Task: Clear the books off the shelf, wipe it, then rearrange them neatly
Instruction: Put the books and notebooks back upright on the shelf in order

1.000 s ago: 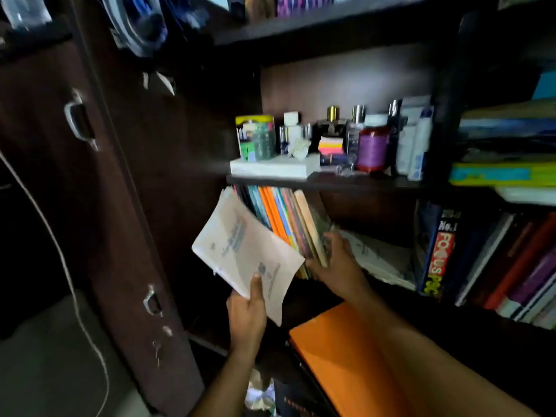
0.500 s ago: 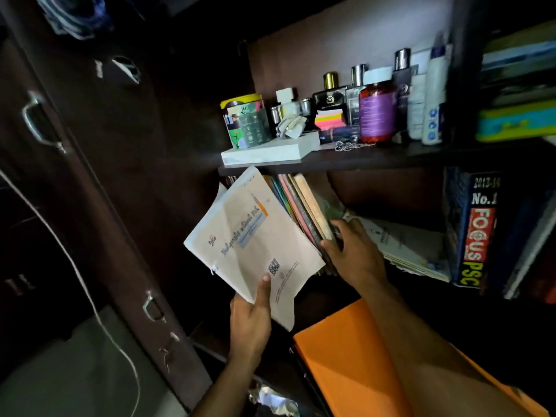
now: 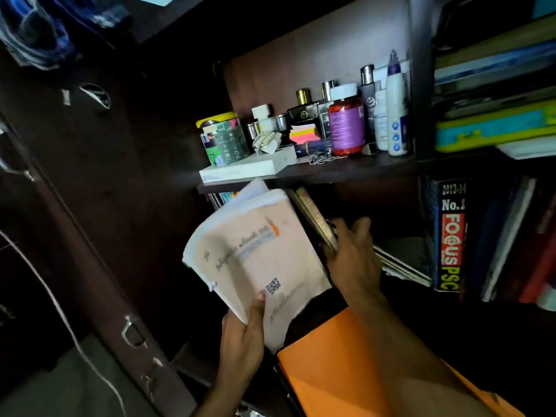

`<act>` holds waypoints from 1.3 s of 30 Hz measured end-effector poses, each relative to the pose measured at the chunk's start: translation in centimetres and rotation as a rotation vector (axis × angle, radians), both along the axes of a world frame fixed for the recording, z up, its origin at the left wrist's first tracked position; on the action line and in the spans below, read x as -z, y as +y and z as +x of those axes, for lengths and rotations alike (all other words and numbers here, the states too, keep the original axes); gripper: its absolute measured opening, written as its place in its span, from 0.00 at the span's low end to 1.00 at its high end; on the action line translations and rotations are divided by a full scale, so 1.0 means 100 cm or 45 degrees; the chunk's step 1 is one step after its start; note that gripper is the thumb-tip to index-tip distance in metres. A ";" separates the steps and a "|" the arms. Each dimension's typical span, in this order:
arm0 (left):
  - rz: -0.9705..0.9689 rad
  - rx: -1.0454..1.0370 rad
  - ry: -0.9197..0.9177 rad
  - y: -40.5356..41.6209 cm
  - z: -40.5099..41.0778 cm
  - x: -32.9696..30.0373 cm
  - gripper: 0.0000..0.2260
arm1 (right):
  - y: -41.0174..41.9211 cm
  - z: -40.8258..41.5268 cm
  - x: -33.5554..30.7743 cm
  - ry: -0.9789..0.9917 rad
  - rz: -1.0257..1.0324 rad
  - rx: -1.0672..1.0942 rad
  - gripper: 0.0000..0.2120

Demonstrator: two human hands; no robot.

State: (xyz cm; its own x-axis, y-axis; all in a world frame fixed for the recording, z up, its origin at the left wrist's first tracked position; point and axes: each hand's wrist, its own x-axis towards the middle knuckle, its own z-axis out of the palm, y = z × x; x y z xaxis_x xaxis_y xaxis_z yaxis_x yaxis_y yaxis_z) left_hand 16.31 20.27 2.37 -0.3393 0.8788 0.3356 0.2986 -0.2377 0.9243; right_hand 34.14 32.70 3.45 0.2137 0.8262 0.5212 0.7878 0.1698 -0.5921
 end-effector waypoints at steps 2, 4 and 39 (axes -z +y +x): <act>-0.027 0.000 -0.003 0.000 0.002 -0.006 0.09 | 0.000 0.001 0.000 0.011 0.038 0.010 0.21; -0.079 0.019 -0.014 0.003 0.000 -0.008 0.09 | 0.002 0.003 -0.001 0.017 0.048 0.043 0.19; -0.153 0.074 0.191 0.087 0.097 -0.017 0.24 | -0.004 0.007 -0.010 0.030 -0.065 0.039 0.24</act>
